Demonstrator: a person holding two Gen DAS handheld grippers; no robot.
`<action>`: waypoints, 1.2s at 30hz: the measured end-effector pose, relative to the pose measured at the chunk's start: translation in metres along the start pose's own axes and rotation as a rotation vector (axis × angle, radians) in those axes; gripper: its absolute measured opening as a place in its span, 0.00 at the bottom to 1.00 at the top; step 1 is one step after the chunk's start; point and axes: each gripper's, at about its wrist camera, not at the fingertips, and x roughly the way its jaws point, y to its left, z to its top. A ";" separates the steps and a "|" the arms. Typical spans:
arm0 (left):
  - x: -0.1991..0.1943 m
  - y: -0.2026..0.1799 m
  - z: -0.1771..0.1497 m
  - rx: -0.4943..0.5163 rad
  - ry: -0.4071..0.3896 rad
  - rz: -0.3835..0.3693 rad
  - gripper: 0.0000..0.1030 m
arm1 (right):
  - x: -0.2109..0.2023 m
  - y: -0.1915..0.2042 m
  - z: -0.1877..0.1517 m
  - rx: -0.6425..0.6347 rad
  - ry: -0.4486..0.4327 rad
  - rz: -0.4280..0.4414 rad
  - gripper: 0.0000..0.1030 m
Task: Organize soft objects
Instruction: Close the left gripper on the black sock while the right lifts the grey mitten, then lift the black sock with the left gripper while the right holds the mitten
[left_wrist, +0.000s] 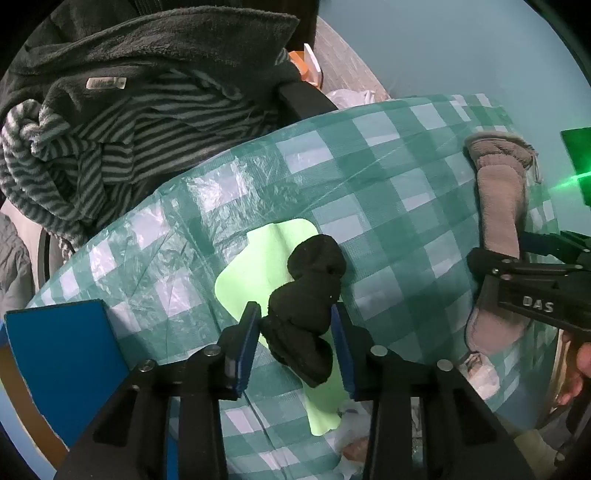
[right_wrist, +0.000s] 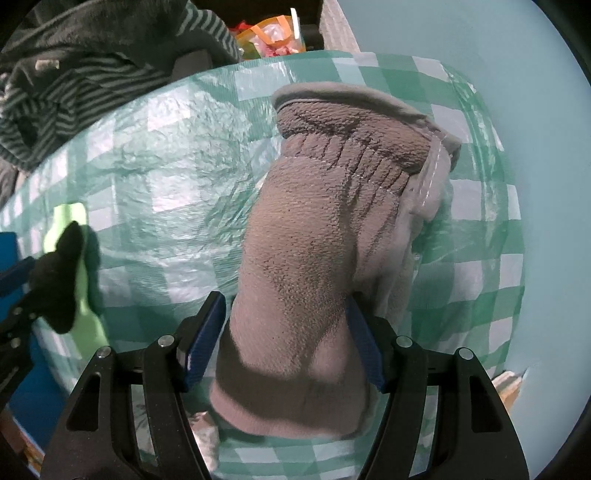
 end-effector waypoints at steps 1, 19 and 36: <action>-0.002 0.001 -0.001 -0.004 -0.002 -0.005 0.33 | 0.001 0.003 0.000 -0.004 0.000 -0.009 0.65; -0.036 0.025 -0.032 -0.096 -0.051 -0.038 0.32 | -0.011 -0.017 -0.018 -0.070 -0.095 0.020 0.17; -0.081 0.025 -0.072 -0.134 -0.122 -0.024 0.32 | -0.078 -0.037 -0.048 -0.134 -0.175 0.154 0.14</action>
